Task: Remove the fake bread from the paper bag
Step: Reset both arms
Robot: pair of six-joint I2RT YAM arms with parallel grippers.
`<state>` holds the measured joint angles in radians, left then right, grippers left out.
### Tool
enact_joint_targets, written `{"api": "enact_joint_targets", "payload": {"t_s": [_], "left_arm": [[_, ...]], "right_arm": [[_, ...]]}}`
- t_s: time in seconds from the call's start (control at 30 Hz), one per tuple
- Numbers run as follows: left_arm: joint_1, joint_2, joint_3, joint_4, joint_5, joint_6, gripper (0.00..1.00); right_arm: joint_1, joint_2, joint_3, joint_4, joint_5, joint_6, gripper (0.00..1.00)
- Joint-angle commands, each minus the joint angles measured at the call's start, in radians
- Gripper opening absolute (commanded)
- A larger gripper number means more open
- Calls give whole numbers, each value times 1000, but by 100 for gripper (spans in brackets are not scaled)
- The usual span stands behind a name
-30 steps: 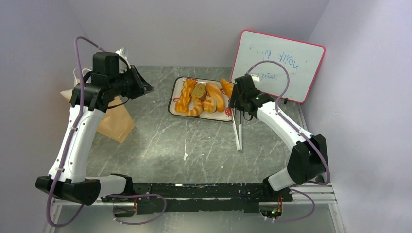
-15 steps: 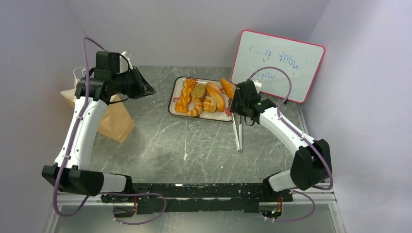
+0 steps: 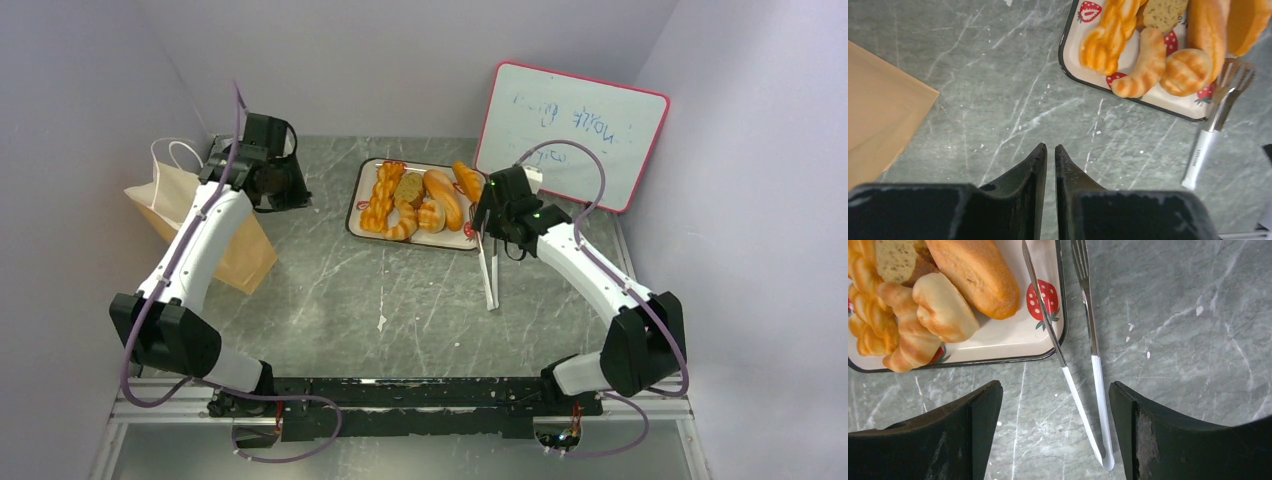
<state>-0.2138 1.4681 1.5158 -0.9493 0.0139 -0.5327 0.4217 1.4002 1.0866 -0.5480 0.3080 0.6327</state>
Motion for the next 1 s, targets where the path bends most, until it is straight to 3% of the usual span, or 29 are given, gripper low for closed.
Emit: {"api": "enact_joint_targets", "payload": {"t_s": [0.0,0.17,0.67,0.8,0.9,0.93,0.97], "left_arm": [[-66,-10,-28,67,-183,53,7],[-91,-35,-104,140,-228,90,7],[-183,-150,-241,332,-314,201,7],[-199,-171,-247,371,-322,225,39],[-210,-174,-244,389,-328,238,94],[-212,-174,-245,394,-332,245,100],[-216,-176,-247,401,-337,247,99]], "right_arm": [[-4,-82,8,-2,54,39,79],[-4,-144,1,-13,117,61,87],[-4,-176,13,-59,194,27,92],[-4,-183,5,-43,198,13,94],[-4,-178,8,-43,201,12,94],[-4,-179,7,-42,203,10,94],[-5,-181,7,-40,204,8,94]]}}
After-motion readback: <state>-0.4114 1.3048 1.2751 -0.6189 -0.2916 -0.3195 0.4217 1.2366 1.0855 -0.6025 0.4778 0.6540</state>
